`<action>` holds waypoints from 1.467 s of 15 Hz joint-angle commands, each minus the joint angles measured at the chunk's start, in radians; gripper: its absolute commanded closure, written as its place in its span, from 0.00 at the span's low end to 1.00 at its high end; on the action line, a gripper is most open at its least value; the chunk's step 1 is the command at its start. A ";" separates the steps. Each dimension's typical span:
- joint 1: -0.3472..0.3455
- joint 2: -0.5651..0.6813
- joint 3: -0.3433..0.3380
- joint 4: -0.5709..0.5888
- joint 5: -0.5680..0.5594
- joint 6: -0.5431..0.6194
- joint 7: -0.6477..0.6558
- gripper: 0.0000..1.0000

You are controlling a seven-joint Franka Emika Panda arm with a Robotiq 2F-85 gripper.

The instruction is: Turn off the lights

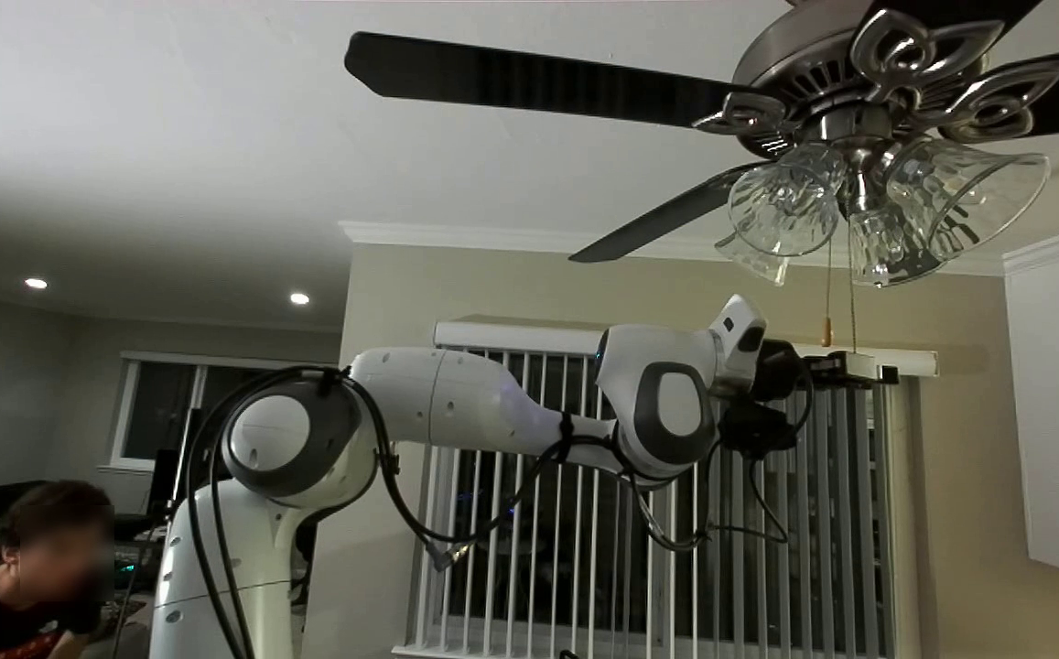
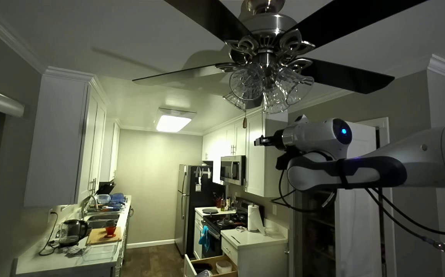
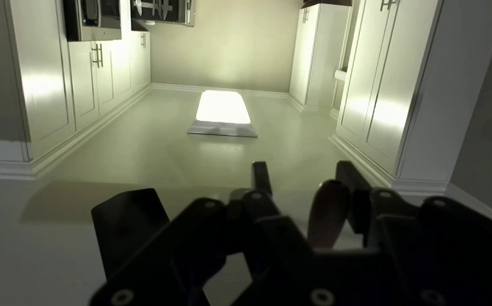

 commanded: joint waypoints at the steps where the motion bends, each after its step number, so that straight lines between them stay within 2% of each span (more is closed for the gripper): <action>1: 0.025 -0.004 -0.019 -0.022 -0.002 -0.017 -0.013 0.23; 4: 0.041 -0.006 -0.032 -0.041 -0.005 -0.043 -0.023 0.05; 6: 0.054 -0.016 -0.053 -0.066 -0.012 -0.087 -0.040 0.00; 10: 0.079 -0.040 -0.105 -0.117 -0.006 -0.166 -0.086 0.00; 16: 0.128 -0.060 -0.160 -0.159 0.008 -0.224 -0.112 0.00; 17: 0.095 -0.037 -0.130 -0.137 0.000 -0.192 -0.076 0.00; 22: 0.116 -0.047 -0.143 -0.146 0.000 -0.208 -0.076 0.00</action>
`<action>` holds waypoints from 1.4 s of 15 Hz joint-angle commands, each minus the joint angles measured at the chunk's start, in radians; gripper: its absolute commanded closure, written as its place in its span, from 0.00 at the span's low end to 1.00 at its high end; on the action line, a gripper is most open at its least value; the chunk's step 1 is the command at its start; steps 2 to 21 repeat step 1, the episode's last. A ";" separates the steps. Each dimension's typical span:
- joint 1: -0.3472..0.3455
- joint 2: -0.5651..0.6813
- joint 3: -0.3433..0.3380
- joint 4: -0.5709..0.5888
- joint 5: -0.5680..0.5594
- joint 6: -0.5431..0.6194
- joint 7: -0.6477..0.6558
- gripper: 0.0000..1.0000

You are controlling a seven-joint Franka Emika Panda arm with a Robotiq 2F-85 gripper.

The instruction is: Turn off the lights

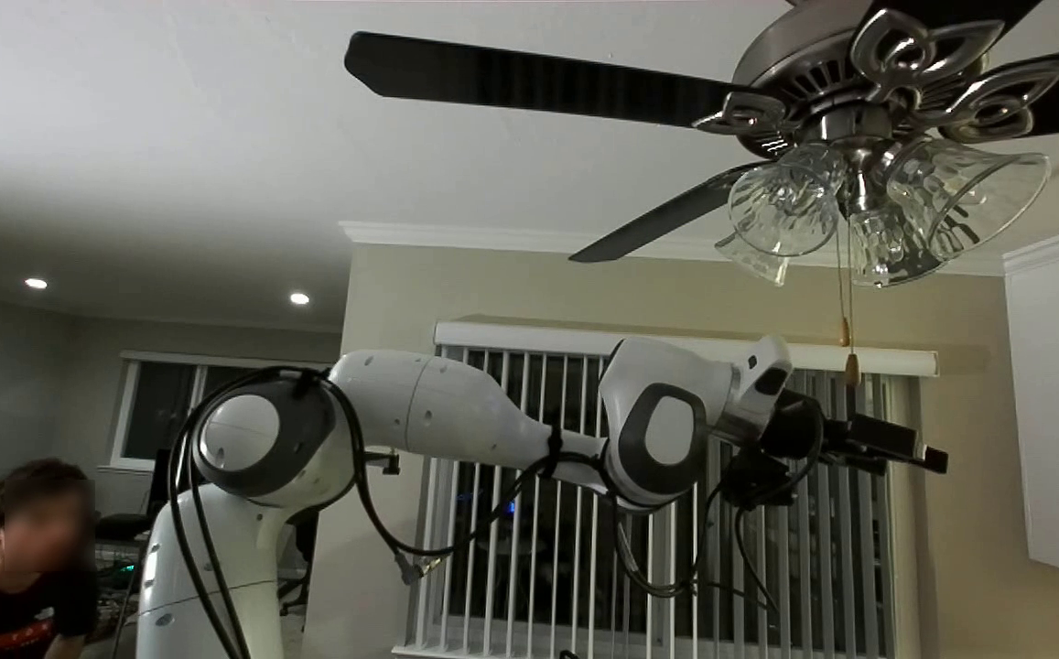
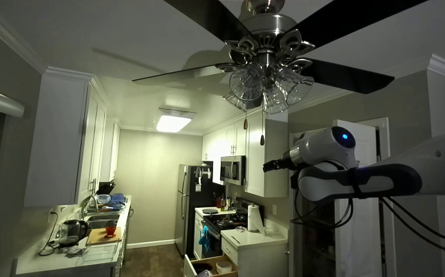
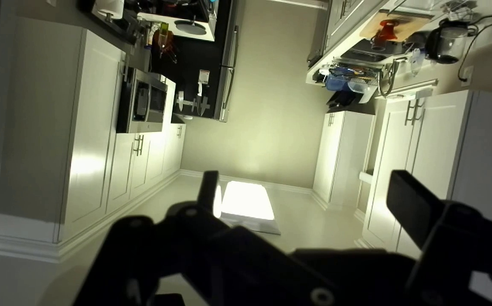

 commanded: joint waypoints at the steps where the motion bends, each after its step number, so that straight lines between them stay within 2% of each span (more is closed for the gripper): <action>1: 0.001 0.000 -0.001 0.000 0.000 -0.001 0.000 0.00; 21: 0.001 0.000 -0.001 0.000 0.000 -0.001 0.000 0.00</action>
